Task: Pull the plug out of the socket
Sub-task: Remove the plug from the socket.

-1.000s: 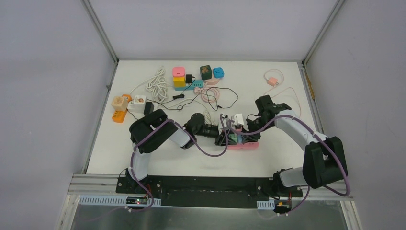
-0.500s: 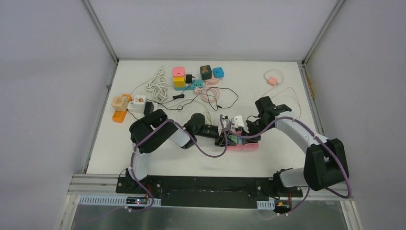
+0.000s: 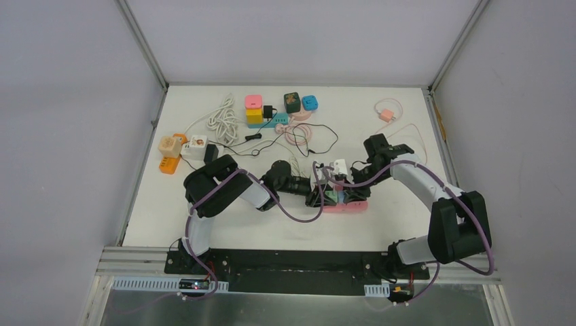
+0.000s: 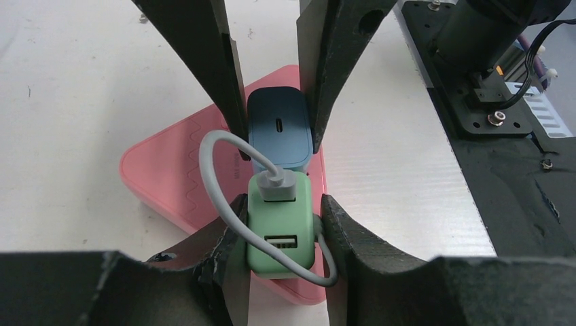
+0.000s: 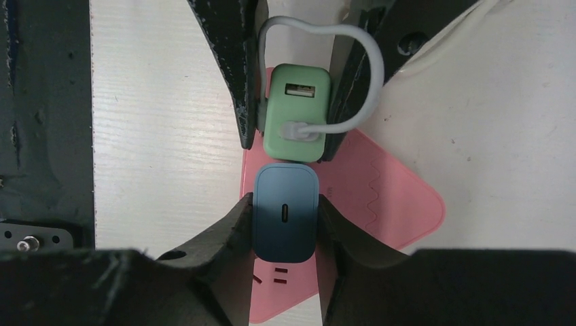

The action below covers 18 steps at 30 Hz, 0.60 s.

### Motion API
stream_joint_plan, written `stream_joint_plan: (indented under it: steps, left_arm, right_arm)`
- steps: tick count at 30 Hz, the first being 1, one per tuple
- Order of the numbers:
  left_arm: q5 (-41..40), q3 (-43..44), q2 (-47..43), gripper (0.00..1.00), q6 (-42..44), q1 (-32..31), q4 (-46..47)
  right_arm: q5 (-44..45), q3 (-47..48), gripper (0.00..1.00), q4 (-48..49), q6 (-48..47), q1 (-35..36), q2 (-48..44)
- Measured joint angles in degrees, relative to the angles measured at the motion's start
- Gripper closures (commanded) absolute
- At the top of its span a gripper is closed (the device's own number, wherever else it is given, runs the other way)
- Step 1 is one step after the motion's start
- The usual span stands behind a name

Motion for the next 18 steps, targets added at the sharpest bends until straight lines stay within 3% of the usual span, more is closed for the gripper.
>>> stream_joint_plan:
  steps: [8, 18]
  left_arm:
    - [0.28, 0.0, 0.0, 1.0, -0.02, 0.02, -0.44]
    - [0.17, 0.04, 0.0, 1.0, -0.02, 0.02, -0.17]
  right_arm:
    - [2.32, -2.78, 1.0, 1.29, -2.47, 2.69, -4.02]
    - [-0.39, 0.46, 1.0, -0.39, -0.66, -0.09, 0.76]
